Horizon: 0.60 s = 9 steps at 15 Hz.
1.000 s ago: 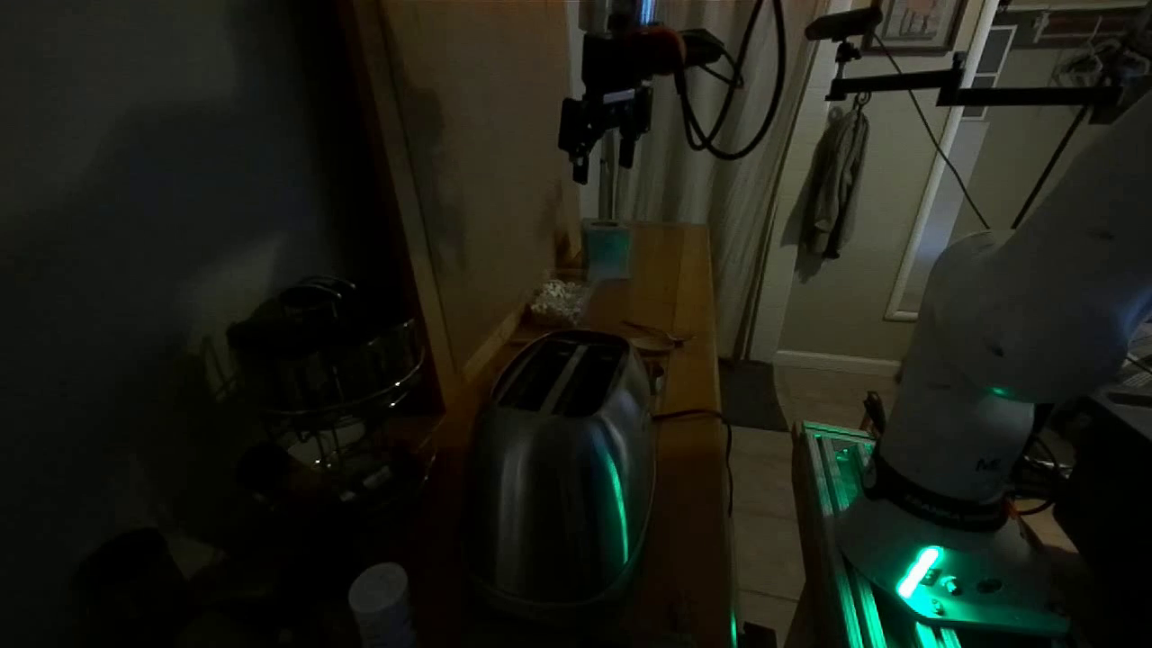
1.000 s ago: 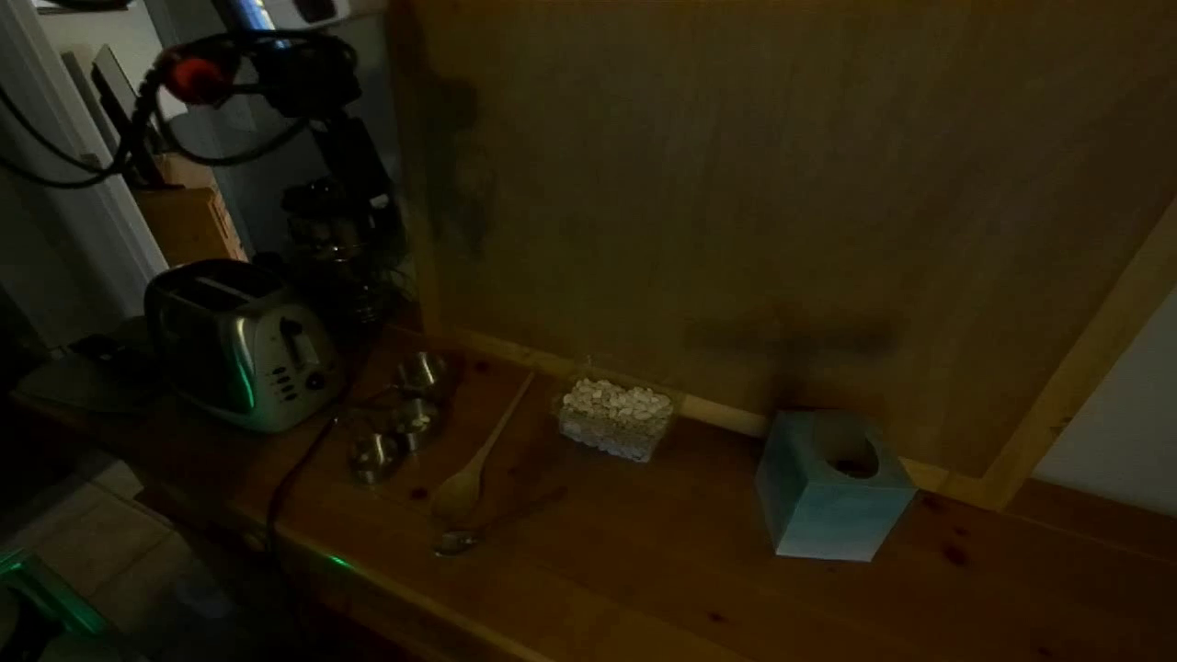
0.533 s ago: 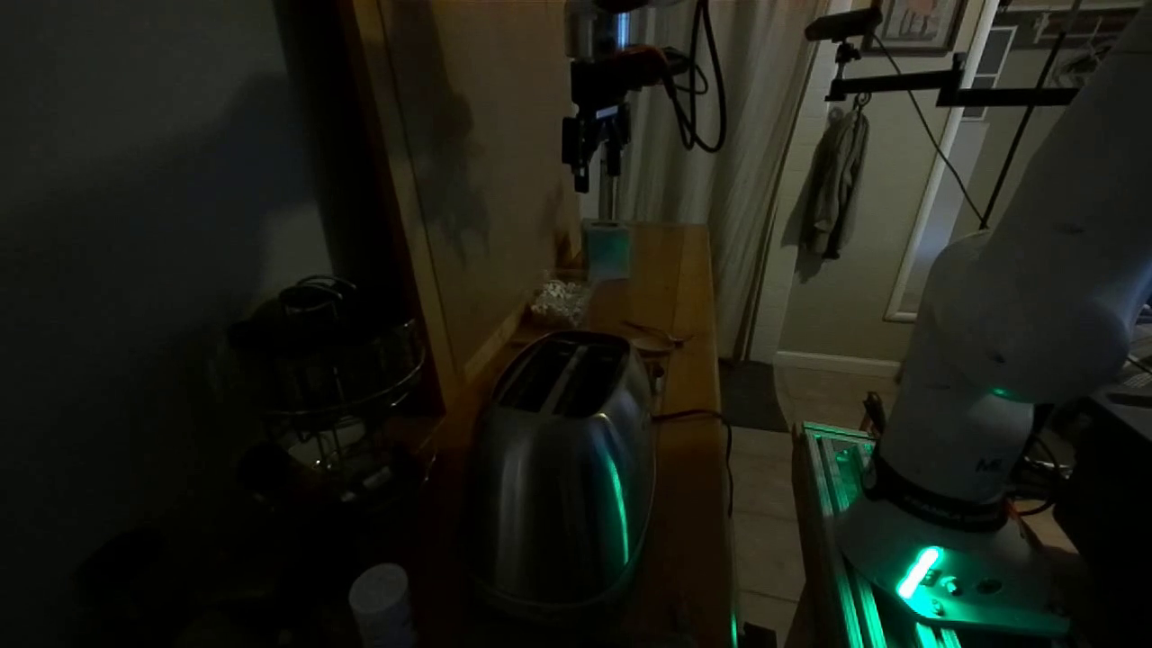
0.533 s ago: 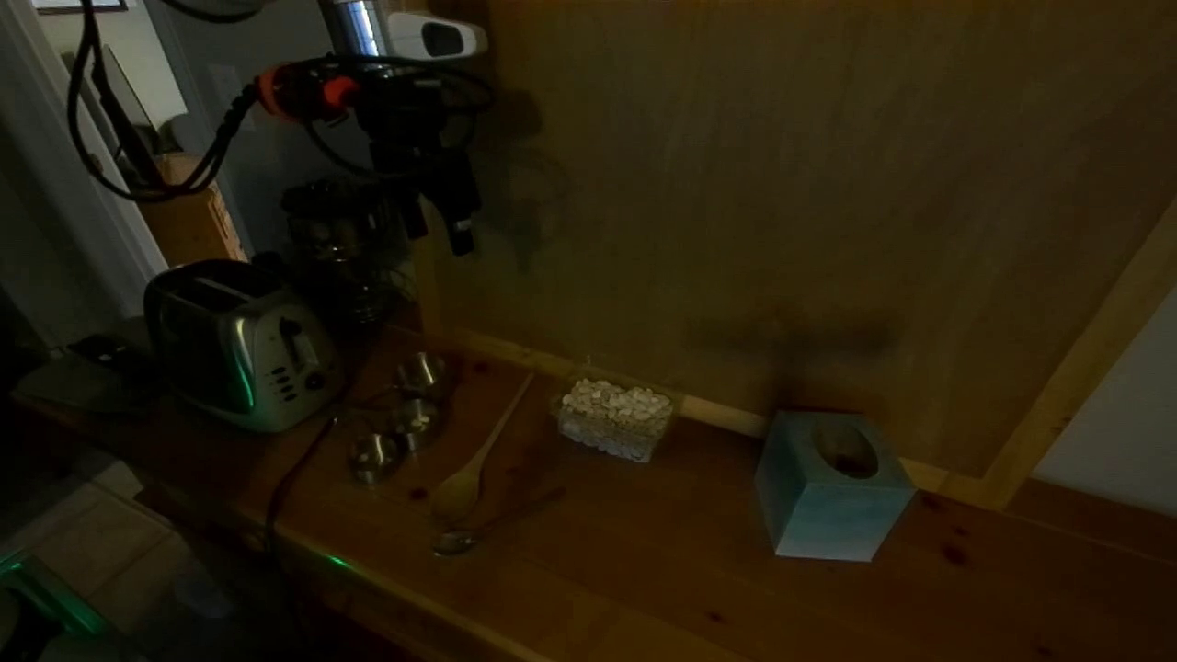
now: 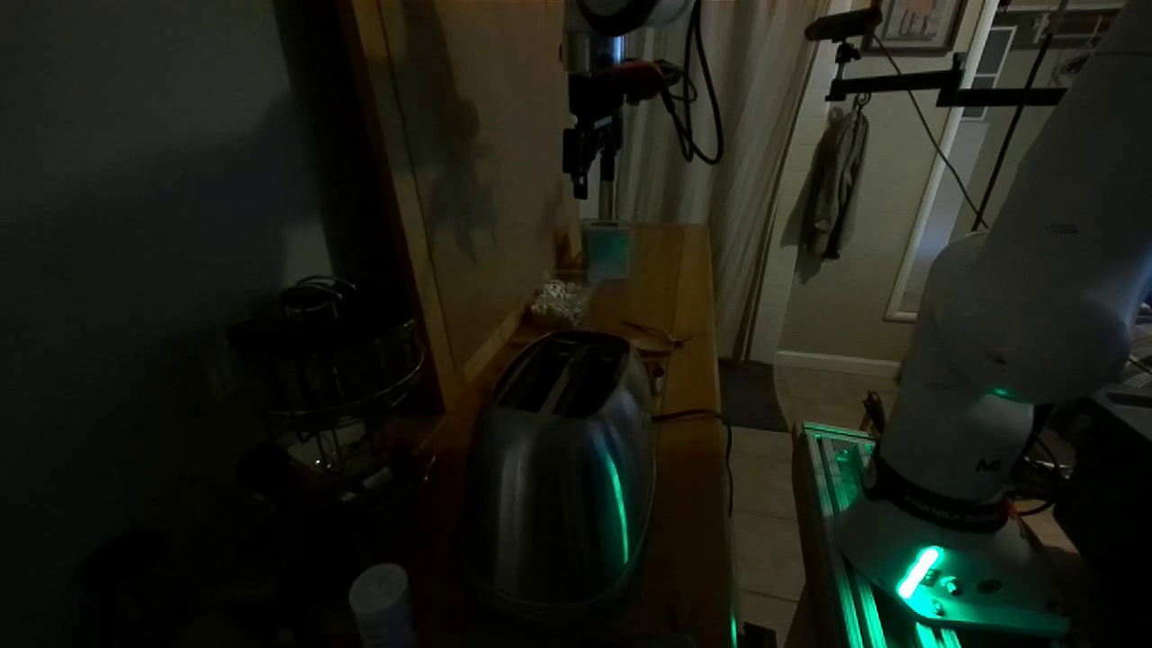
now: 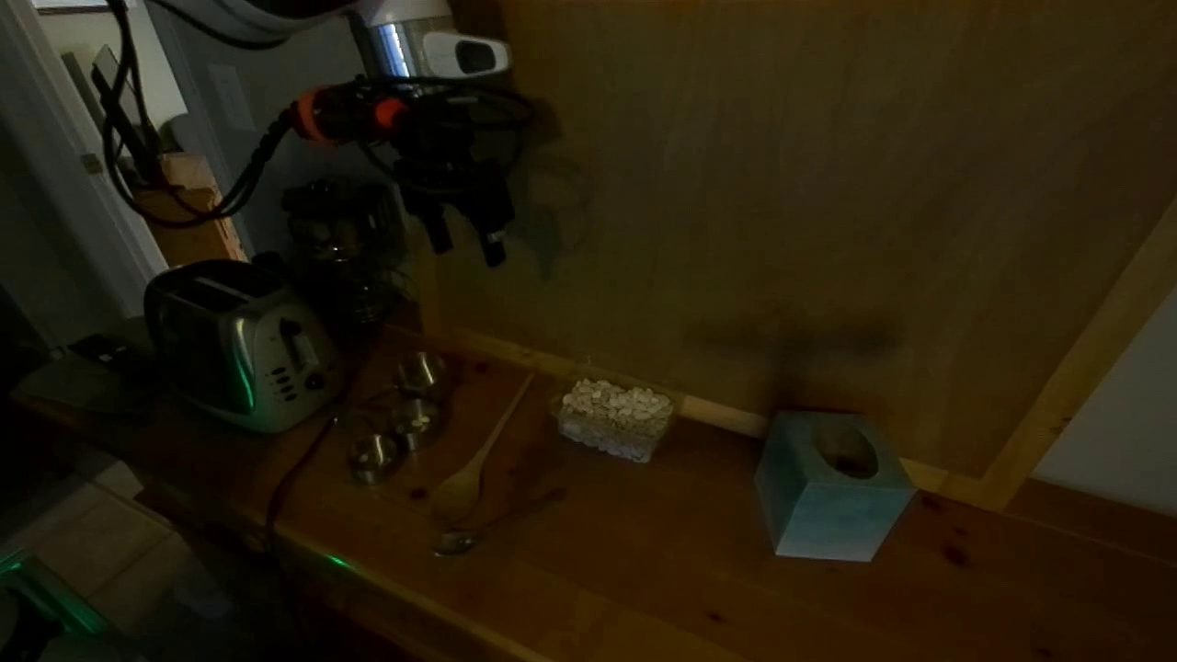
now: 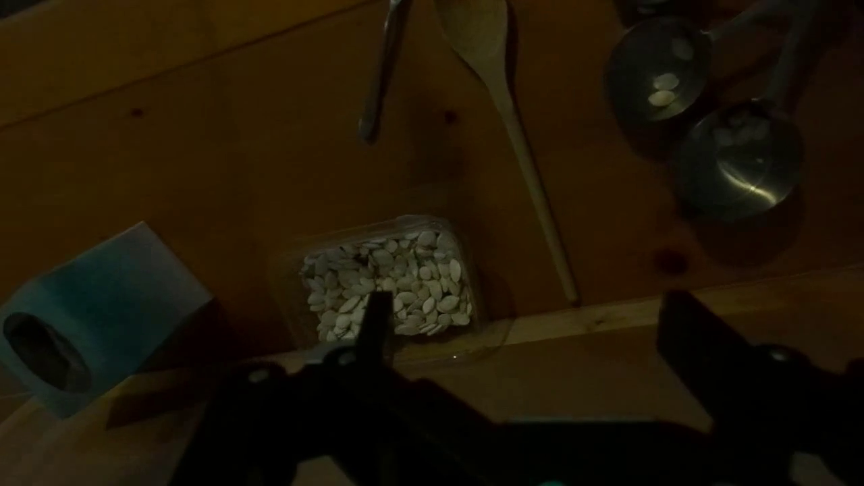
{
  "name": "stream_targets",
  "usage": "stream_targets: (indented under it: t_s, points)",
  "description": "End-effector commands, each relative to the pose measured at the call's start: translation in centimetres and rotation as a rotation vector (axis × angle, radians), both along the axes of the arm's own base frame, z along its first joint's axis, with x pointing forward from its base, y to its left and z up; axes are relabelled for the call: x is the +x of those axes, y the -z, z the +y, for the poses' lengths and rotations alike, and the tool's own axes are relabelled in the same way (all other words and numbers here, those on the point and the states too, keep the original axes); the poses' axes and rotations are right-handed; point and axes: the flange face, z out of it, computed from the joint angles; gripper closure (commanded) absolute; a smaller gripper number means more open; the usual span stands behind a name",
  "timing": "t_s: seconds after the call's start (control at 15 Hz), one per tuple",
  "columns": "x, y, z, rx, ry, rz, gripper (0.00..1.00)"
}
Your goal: Place one white object from the clear bowl on the wooden spoon., use the spoon to place the object in the large measuring cup.
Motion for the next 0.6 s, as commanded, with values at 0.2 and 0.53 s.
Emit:
stream_targets:
  t_s: [0.2, 0.53]
  points:
    - [1.2, 5.4, -6.4, 0.029, -0.248, 0.174, 0.0]
    - [0.6, 7.1, -6.2, 0.03, -0.236, 0.19, 0.0]
